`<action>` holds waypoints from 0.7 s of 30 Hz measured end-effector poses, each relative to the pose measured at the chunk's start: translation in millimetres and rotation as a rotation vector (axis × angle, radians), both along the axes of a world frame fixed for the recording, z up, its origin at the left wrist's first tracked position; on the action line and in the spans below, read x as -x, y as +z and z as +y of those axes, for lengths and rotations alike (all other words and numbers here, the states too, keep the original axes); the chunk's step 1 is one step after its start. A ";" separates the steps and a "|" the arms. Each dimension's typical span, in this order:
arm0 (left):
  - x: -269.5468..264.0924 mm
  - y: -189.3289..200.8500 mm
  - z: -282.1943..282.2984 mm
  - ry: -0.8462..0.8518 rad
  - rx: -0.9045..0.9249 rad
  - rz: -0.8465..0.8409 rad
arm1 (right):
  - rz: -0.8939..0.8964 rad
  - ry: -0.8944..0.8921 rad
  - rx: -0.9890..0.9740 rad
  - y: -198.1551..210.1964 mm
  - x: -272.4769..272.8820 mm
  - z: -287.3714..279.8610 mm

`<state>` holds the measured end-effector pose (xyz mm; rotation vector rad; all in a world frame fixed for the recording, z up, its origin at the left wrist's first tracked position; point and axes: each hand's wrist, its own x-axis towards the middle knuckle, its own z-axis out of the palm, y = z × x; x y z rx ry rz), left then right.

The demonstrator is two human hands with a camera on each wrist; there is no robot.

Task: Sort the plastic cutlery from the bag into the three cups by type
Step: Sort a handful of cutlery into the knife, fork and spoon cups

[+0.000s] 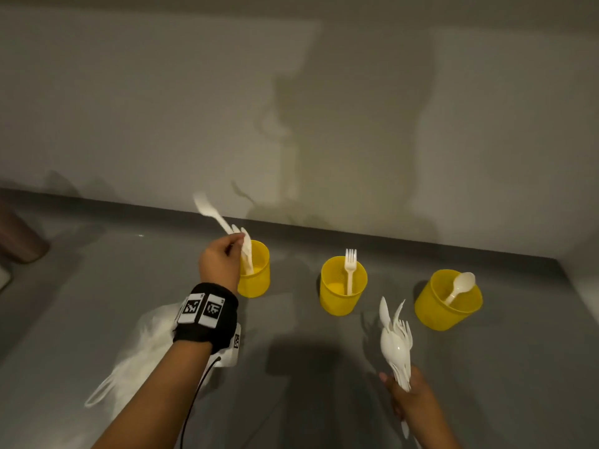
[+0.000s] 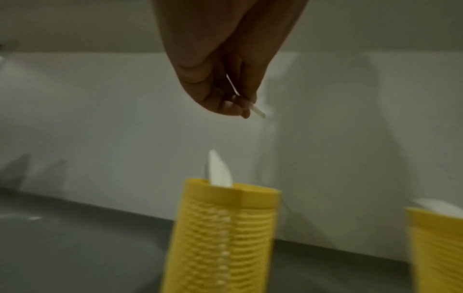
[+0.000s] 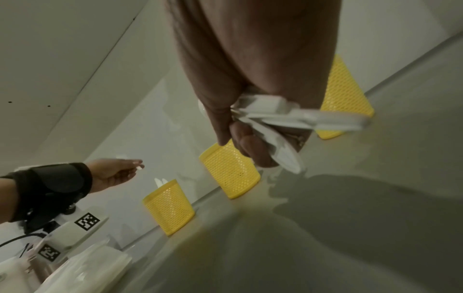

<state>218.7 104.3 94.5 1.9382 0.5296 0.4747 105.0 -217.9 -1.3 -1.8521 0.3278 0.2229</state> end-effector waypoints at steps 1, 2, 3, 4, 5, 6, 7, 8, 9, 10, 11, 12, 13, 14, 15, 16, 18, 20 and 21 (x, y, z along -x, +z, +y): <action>1.9 2.9 -16.0 -0.057 -0.008 -0.034 | 0.000 -0.007 -0.003 0.9 3.2 -3.1; 3.9 5.6 -34.3 -0.131 -0.014 -0.058 | -0.002 -0.015 -0.008 2.1 5.5 -5.9; 4.4 5.3 -52.4 -0.211 -0.024 -0.073 | -0.002 -0.021 -0.018 3.8 7.1 -7.7; 4.2 3.8 -69.4 -0.292 -0.035 -0.067 | 0.002 -0.028 -0.032 6.1 7.5 -8.2; 3.3 1.5 -85.9 -0.368 -0.033 -0.047 | 0.001 -0.034 -0.040 8.9 7.5 -8.0; 0.8 -2.8 -99.6 -0.425 -0.041 -0.013 | -0.004 -0.038 -0.048 11.1 7.4 -7.8; -2.6 -7.7 -111.4 -0.461 -0.060 0.017 | -0.012 -0.042 -0.050 12.4 7.2 -7.5; -6.3 -11.6 -121.1 -0.483 -0.089 0.053 | -0.022 -0.048 -0.054 12.9 7.1 -7.5; -10.8 -16.2 -128.7 -0.499 -0.113 0.085 | -0.040 -0.057 -0.059 13.3 7.2 -8.5; -14.3 -19.4 -134.5 -0.513 -0.132 0.125 | -0.055 -0.064 -0.068 15.0 7.7 -9.4; -17.8 -23.2 -138.6 -0.535 -0.159 0.172 | -0.062 -0.072 -0.077 16.0 7.9 -11.3; -20.3 -26.3 -141.2 -0.560 -0.207 0.222 | -0.065 -0.070 -0.080 17.7 8.2 -13.3; -21.7 -29.1 -141.9 -0.582 -0.271 0.266 | -0.074 -0.069 -0.079 19.1 8.2 -15.0; -21.7 -30.8 -141.3 -0.600 -0.335 0.305 | -0.088 -0.076 -0.077 20.0 7.7 -15.9; -20.1 -30.7 -140.0 -0.605 -0.389 0.331 | -0.104 -0.087 -0.073 19.0 7.4 -17.5; -17.2 -29.1 -138.4 -0.600 -0.433 0.351 | -0.116 -0.098 -0.068 20.3 7.5 -18.7; -5.0 -22.8 -137.2 -0.564 -0.490 0.296 | -0.127 -0.124 -0.069 21.4 7.0 -21.8; 16.7 -15.8 -144.1 -0.527 -0.397 0.129 | -0.165 -0.137 -0.095 26.7 8.2 -21.7; 31.0 -12.6 -152.0 -0.545 -0.311 0.078 | -0.191 -0.150 -0.112 29.7 8.6 -20.2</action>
